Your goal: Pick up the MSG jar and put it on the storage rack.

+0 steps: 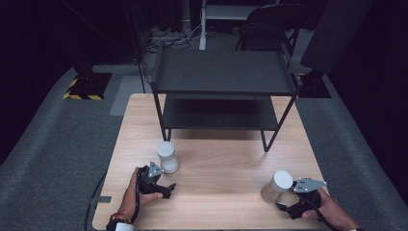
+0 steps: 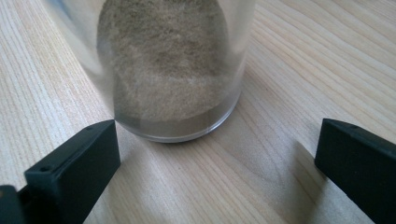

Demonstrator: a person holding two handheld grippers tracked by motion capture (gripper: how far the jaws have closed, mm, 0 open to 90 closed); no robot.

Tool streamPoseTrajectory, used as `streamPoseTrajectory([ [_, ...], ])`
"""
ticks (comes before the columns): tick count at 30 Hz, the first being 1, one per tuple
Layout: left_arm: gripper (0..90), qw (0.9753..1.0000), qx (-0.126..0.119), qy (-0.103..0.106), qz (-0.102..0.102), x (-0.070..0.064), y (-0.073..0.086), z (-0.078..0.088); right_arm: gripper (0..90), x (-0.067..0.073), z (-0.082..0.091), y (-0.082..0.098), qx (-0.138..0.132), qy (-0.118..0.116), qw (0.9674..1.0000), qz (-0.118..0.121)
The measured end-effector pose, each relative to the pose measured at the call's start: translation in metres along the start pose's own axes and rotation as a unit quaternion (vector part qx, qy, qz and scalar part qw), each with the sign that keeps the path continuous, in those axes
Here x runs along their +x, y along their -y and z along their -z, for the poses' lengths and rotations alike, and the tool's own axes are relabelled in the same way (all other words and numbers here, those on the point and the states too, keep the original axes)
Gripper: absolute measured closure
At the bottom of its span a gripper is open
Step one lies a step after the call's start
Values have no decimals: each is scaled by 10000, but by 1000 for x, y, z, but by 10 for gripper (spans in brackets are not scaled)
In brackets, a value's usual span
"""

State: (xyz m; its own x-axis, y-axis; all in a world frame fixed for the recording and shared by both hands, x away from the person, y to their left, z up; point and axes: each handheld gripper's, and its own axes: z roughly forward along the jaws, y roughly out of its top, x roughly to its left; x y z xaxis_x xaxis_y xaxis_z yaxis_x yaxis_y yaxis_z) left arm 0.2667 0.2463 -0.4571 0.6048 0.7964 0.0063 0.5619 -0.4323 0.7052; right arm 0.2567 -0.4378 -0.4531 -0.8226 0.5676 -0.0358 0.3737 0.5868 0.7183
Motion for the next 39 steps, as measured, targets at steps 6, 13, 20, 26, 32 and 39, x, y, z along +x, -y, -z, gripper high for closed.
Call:
streamPoseTrajectory([
  [6, 3, 10000, -2, -5, 3, 0, 0, 0, 0, 1, 0, 0, -1, 10, 10000, -8],
  [13, 3, 10000, 0, -8, -1, -1, 0, 0, 0, 0, 0, 0, 0, 4, 10000, -3],
  [20, 3, 10000, 10, 14, -12, 0, 0, 1, 0, 0, 0, 0, 0, 4, 10000, -4],
  [26, 7, 10000, 68, -56, 9, -3, -3, 2, 0, 0, 0, 0, 0, 4, 10000, -3],
  [32, 20, 9999, -59, -50, 109, -2, -3, 6, 0, 0, 0, 0, -1, 4, 10000, -4],
  [39, 16, 9991, -365, -22, 213, -2, -7, 14, 0, 0, 0, 0, -1, 7, 10000, -3],
])
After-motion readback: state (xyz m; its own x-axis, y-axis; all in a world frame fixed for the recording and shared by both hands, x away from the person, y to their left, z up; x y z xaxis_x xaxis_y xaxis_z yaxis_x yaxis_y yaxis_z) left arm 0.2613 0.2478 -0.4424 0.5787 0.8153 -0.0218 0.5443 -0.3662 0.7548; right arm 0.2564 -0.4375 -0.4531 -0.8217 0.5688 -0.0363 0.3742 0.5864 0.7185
